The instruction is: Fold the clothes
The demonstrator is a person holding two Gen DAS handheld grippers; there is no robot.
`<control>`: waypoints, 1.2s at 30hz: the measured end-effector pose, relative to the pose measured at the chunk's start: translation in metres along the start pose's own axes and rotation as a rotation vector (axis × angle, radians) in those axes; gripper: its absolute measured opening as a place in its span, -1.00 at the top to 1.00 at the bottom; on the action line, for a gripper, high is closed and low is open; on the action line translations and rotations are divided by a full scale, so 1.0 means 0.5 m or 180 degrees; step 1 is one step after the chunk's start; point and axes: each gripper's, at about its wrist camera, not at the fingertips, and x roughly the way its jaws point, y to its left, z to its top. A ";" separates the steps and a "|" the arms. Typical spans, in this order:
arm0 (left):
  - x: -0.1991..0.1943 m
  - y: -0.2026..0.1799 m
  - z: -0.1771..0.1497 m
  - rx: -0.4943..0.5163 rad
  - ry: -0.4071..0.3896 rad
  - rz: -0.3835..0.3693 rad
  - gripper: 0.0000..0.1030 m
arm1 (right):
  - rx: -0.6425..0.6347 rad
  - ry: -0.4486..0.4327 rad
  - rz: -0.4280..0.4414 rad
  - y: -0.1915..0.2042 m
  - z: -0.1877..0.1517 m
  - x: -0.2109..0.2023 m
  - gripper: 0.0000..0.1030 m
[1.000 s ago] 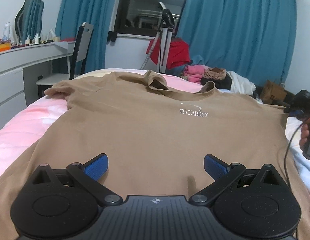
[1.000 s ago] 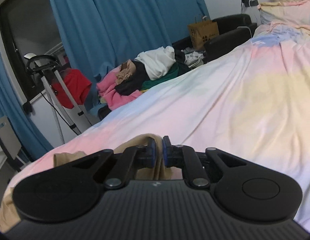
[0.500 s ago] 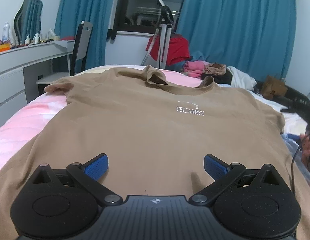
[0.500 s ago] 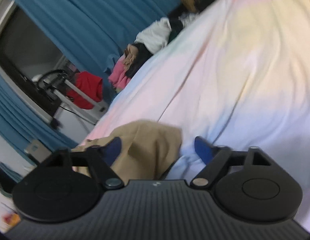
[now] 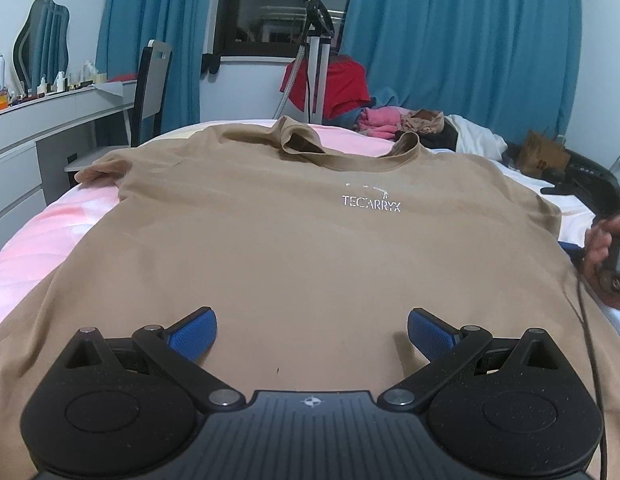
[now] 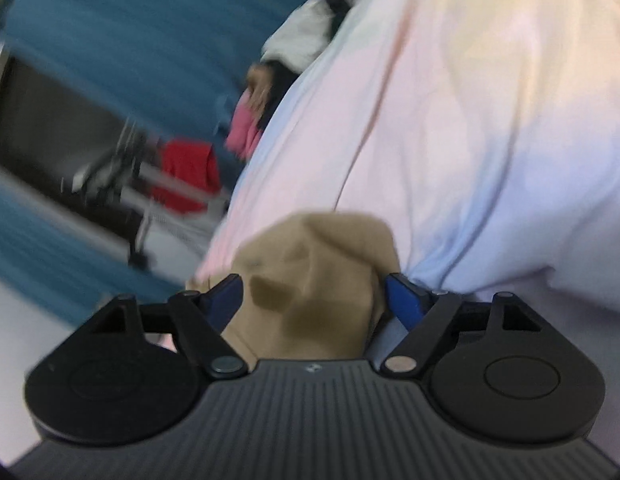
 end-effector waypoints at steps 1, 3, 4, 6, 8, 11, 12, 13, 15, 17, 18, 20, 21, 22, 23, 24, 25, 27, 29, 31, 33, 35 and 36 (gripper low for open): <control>0.000 0.000 0.000 0.0005 0.0002 0.0000 -0.99 | -0.0021 -0.0026 -0.0012 0.004 -0.001 0.001 -0.49; 0.001 0.001 -0.001 0.0014 0.0006 -0.0001 -0.99 | -0.0201 -0.0063 -0.0086 0.023 -0.008 0.004 0.28; 0.002 0.001 -0.001 0.0018 0.0008 -0.0002 -0.99 | -0.0406 -0.0070 -0.0165 0.040 -0.016 0.005 0.50; 0.003 0.001 -0.002 0.0027 0.0011 -0.0003 -0.99 | -0.0829 -0.0165 -0.0115 0.083 -0.036 -0.006 0.73; 0.004 0.002 -0.002 0.0036 0.0015 -0.0003 -0.99 | -0.1293 -0.0251 -0.0019 0.130 -0.060 -0.020 0.73; 0.005 0.003 -0.003 0.0050 0.0021 -0.0005 -0.99 | -0.2304 -0.0118 0.0260 0.221 -0.136 -0.032 0.72; 0.006 0.003 -0.003 0.0055 0.0023 -0.0005 -0.99 | -0.2568 0.0028 0.0375 0.243 -0.165 -0.030 0.69; 0.007 0.004 -0.002 0.0048 0.0025 -0.0007 -0.99 | -0.2830 0.0175 0.0491 0.265 -0.193 -0.027 0.69; 0.007 0.005 -0.002 0.0033 0.0024 -0.0013 -0.99 | -0.3053 0.0471 0.0521 0.277 -0.244 -0.014 0.67; 0.005 0.005 -0.002 0.0020 0.0018 -0.0013 -0.99 | -0.3199 0.0758 0.0474 0.279 -0.290 0.001 0.63; 0.005 0.005 -0.002 0.0017 0.0016 -0.0012 -0.99 | -0.3223 0.0925 0.0456 0.276 -0.303 0.008 0.51; 0.003 0.006 -0.002 0.0013 0.0012 -0.0011 -0.99 | -0.3261 0.1165 0.0525 0.275 -0.317 0.011 0.05; 0.002 0.006 -0.002 0.0011 0.0010 -0.0011 -0.99 | -0.3303 0.1191 0.0624 0.279 -0.320 0.003 -0.21; 0.001 0.006 -0.002 0.0008 0.0008 -0.0010 -0.99 | -0.3337 0.1146 0.0754 0.285 -0.315 -0.011 -0.29; 0.000 0.006 -0.002 0.0006 0.0006 -0.0010 -0.99 | -0.3365 0.1082 0.0891 0.291 -0.309 -0.027 -0.34; -0.001 0.007 -0.001 0.0004 0.0002 -0.0013 -0.99 | -0.3393 0.1018 0.1028 0.297 -0.302 -0.043 -0.34; -0.002 0.008 -0.001 0.0001 -0.0003 -0.0017 -0.99 | -0.3331 0.0903 0.1089 0.299 -0.286 -0.054 -0.34; -0.004 0.010 0.001 -0.0009 -0.0013 -0.0023 -0.99 | -0.3146 0.0642 0.1161 0.298 -0.245 -0.072 -0.34; -0.004 0.009 0.002 -0.0014 -0.0020 -0.0026 -0.99 | -0.2950 0.0536 0.0967 0.275 -0.212 -0.068 -0.34; -0.005 0.008 0.003 -0.0019 -0.0028 -0.0030 -0.99 | -0.2752 0.0453 0.0736 0.249 -0.180 -0.062 -0.34; -0.007 0.006 0.003 -0.0013 -0.0043 -0.0034 -0.99 | -0.2551 0.0370 0.0507 0.222 -0.149 -0.055 -0.07; -0.008 0.004 0.003 -0.0003 -0.0053 -0.0034 -0.99 | -0.2348 0.0287 0.0279 0.196 -0.117 -0.048 -0.03; -0.009 0.003 0.003 0.0001 -0.0058 -0.0034 -0.99 | -0.2246 0.0245 0.0166 0.183 -0.101 -0.045 -0.03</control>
